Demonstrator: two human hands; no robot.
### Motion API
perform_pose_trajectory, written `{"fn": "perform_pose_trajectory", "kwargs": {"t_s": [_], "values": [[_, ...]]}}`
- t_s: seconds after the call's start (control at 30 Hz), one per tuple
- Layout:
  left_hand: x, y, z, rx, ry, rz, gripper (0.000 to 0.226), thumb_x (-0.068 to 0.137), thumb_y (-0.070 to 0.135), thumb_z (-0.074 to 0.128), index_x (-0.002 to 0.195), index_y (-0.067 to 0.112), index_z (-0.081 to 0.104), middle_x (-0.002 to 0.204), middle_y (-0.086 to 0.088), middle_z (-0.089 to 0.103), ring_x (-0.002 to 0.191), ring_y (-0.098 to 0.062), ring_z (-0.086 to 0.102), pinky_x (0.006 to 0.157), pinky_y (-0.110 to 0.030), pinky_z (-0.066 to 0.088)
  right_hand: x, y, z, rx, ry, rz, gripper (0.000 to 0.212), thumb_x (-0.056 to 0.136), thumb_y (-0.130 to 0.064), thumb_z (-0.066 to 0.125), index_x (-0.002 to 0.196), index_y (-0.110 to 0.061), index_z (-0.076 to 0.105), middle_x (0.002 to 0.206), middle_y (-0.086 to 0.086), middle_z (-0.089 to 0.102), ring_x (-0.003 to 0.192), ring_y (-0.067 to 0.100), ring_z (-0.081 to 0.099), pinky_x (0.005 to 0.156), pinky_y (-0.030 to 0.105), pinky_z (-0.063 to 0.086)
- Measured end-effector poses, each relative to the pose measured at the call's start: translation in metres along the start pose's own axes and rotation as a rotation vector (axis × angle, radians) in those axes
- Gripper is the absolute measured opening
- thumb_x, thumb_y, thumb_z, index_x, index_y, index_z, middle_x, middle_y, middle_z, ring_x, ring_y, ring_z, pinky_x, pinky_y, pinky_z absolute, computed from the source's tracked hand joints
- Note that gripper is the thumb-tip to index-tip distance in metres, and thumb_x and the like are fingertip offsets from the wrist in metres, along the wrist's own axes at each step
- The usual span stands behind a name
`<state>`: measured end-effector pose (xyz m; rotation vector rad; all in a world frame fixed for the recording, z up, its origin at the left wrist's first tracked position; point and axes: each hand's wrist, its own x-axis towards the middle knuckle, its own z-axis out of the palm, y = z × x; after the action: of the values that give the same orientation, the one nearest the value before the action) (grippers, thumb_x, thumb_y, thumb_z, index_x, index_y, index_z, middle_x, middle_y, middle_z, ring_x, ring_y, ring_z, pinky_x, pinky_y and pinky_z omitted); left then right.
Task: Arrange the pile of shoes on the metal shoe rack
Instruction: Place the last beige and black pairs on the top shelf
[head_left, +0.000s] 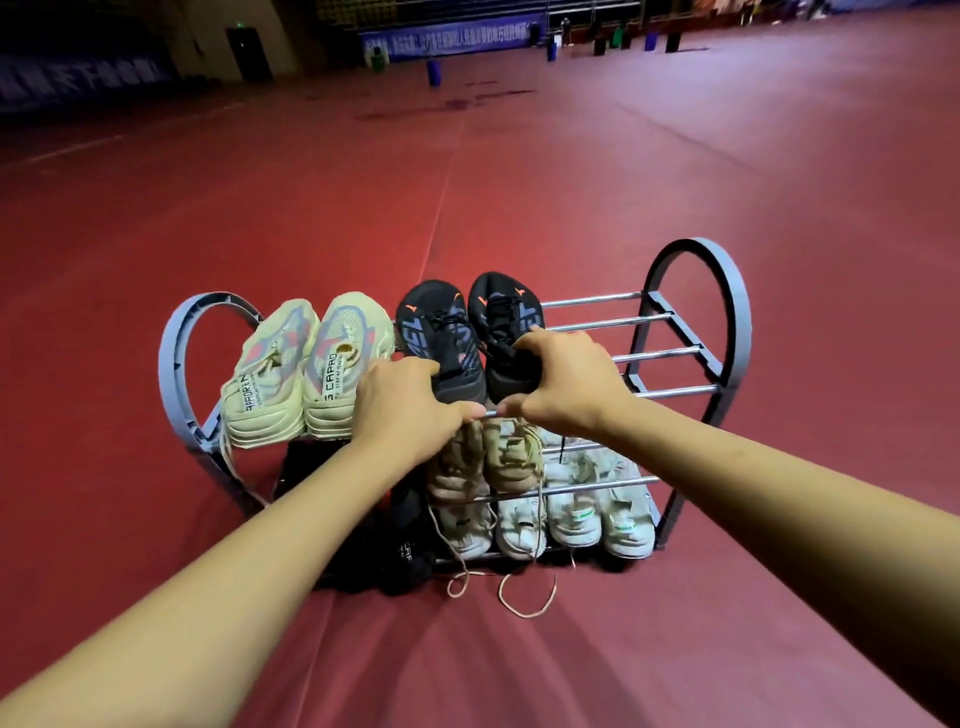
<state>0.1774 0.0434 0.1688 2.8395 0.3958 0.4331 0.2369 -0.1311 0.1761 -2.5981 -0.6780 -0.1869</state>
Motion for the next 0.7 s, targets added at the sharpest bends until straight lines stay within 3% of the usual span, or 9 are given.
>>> {"fn": "perform_pose_trajectory", "kwargs": {"t_s": [0.13,0.33,0.43,0.53,0.6,0.7], "values": [[0.000,-0.008,-0.002,0.039,0.001,0.002,0.061,0.067,0.070,0.072,0.106,0.023,0.073,0.103,-0.009,0.072,0.107,-0.035,0.060,0.080,-0.039,0.047,-0.003,-0.001,0.009,0.011,0.006,-0.056,0.068,0.067,-0.052,0.081,0.125,-0.025,0.061,0.122,-0.002,0.066,0.111,0.029,0.064,0.090,0.039,0.054],[-0.002,-0.016,-0.002,0.053,0.019,0.021,0.049,0.073,0.058,0.074,0.102,0.019,0.068,0.100,-0.009,0.070,0.103,-0.037,0.059,0.081,-0.041,0.047,-0.010,0.015,0.008,0.181,-0.062,-0.169,0.086,0.073,-0.023,0.083,0.149,-0.020,0.043,0.150,-0.001,0.051,0.135,0.020,0.049,0.111,0.030,0.040],[-0.008,-0.020,0.005,0.016,0.061,0.052,0.047,0.076,0.056,0.072,0.101,0.018,0.064,0.104,-0.006,0.067,0.107,-0.034,0.055,0.086,-0.043,0.045,-0.012,0.021,0.014,0.236,-0.089,-0.190,0.095,0.072,-0.029,0.086,0.152,-0.017,0.036,0.155,0.002,0.042,0.141,0.020,0.041,0.117,0.033,0.033],[-0.021,-0.024,0.012,-0.015,0.130,0.088,0.053,0.080,0.050,0.071,0.118,0.015,0.058,0.121,-0.005,0.062,0.117,-0.032,0.049,0.098,-0.043,0.043,-0.009,0.022,0.024,0.219,-0.059,-0.171,0.101,0.069,-0.049,0.085,0.152,-0.021,0.035,0.156,0.002,0.038,0.143,0.023,0.037,0.118,0.040,0.032],[-0.026,-0.027,0.018,-0.003,0.162,0.111,0.058,0.083,0.046,0.071,0.127,0.012,0.055,0.129,-0.006,0.060,0.121,-0.032,0.046,0.103,-0.042,0.042,-0.005,0.018,0.027,0.207,-0.033,-0.153,0.097,0.068,-0.056,0.082,0.148,-0.020,0.041,0.151,0.002,0.043,0.138,0.023,0.042,0.115,0.040,0.037],[-0.023,-0.032,0.019,0.012,0.175,0.104,0.052,0.084,0.044,0.071,0.121,0.010,0.059,0.124,-0.008,0.064,0.117,-0.033,0.048,0.098,-0.042,0.043,0.000,0.005,0.031,0.213,0.047,-0.108,0.074,0.072,-0.046,0.082,0.133,-0.015,0.057,0.135,0.005,0.058,0.124,0.024,0.055,0.104,0.038,0.046]]}}
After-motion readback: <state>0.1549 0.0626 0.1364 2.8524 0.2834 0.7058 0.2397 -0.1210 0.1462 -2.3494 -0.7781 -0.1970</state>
